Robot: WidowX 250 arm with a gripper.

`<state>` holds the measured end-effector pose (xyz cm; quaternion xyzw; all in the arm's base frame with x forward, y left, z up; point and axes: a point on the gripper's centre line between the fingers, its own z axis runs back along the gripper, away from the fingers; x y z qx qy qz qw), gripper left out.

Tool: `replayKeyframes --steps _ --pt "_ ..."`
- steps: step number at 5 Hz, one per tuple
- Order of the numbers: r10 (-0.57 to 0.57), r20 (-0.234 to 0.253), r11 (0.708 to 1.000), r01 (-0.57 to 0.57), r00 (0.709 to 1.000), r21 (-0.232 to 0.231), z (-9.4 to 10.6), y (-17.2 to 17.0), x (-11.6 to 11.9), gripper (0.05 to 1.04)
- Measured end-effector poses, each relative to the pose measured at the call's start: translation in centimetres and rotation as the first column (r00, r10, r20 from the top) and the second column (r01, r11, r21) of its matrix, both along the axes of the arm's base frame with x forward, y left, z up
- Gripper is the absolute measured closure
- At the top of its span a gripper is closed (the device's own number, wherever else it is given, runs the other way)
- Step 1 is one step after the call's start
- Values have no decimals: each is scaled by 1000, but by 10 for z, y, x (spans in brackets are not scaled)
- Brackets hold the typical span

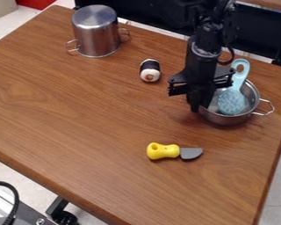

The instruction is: Moved the silver pot to the middle bottom of the table

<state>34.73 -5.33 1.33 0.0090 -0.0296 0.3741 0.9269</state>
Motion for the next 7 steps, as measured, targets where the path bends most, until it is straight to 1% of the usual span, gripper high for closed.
replayKeyframes --steps 1,2,3,4,5,7 --pt "-3 3 1000 3 1000 -5 0 1 1 1011" --pt "-9 -9 999 9 1000 -36 1 4 0 1012" --pt "-25 6 997 26 1000 -74 18 9 -5 1021" --pt "-54 8 995 54 999 -89 24 18 -13 1029" --pt "-77 24 993 79 997 -91 31 29 -16 1029" --pt "-141 79 977 151 987 -150 48 60 -35 1029"
